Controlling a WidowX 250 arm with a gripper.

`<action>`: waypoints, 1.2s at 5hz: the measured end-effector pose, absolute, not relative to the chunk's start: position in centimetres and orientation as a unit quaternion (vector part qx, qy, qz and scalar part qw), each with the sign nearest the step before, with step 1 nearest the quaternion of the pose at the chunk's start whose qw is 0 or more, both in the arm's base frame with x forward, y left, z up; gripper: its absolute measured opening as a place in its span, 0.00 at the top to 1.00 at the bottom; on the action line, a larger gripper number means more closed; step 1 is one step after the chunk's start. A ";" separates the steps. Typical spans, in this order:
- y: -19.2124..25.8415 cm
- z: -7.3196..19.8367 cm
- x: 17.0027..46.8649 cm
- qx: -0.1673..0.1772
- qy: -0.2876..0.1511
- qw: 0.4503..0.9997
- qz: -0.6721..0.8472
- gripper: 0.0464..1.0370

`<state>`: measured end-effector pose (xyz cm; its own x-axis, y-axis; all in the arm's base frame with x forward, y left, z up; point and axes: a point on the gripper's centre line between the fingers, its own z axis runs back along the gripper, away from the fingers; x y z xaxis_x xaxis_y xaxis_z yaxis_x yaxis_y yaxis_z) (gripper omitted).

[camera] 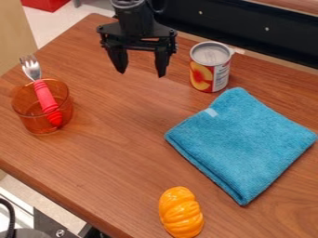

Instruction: Pulled a small can on the middle right part of the table

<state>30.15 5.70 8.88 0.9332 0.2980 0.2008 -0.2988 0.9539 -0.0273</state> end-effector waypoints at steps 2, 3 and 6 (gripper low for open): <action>6.0 7.4 31.6 0.010 -0.060 0.989 0.137 0.04; 5.3 7.2 34.6 0.026 -0.057 0.996 0.062 0.04; -0.2 8.4 40.8 0.025 -0.118 0.961 -0.247 0.04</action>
<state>40.77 -0.22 8.43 0.8497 -0.4814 0.2153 0.4696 0.8764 0.1066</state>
